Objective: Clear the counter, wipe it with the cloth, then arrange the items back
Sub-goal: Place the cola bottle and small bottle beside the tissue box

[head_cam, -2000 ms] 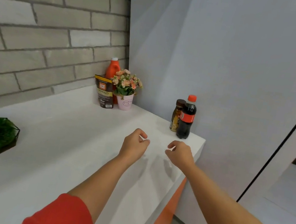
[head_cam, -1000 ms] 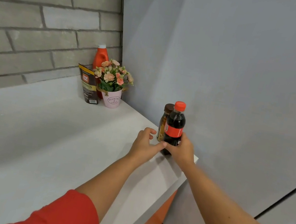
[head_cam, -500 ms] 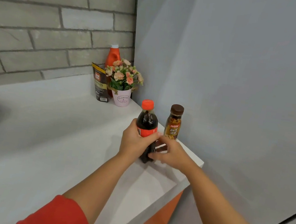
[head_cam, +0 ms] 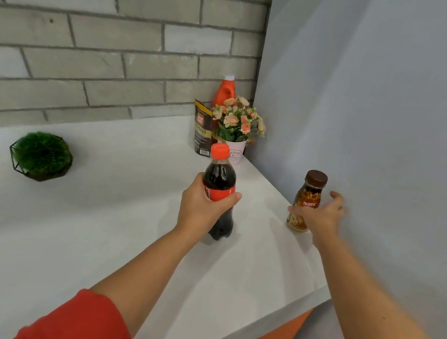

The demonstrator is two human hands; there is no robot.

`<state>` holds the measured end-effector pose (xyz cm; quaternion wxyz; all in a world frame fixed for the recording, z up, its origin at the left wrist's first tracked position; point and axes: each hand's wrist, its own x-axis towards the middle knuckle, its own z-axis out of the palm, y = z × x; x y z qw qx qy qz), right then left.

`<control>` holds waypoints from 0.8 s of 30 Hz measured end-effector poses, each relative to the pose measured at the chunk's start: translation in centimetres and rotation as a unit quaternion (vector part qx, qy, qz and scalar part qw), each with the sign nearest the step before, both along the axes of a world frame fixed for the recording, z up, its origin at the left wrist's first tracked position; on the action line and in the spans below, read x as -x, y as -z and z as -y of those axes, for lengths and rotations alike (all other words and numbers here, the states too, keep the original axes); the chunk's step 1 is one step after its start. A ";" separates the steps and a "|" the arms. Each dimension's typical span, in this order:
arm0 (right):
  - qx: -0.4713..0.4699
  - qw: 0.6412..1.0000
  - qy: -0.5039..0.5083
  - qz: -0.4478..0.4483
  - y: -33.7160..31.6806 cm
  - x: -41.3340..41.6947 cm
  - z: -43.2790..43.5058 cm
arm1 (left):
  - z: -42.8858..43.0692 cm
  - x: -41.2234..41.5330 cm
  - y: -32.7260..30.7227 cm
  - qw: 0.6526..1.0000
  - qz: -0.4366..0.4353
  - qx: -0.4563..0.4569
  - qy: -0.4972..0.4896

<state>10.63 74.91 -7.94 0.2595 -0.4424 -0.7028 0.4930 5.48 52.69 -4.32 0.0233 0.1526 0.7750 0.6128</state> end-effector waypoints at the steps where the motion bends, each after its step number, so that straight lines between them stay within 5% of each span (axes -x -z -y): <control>1: 0.007 1.000 -0.019 -0.009 0.0 0.1 0.0 | 0.3 0.1 0.0 1.000 0.000 0.001 -0.005; 13: -0.082 0.994 -0.073 0.011 0.5 1.3 4.6 | 3.8 0.1 -0.2 0.999 -0.007 -0.012 -0.043; 24: -0.097 0.973 -0.211 -0.002 -1.8 5.0 19.3 | 16.1 0.9 -1.2 0.993 -0.027 -0.023 -0.115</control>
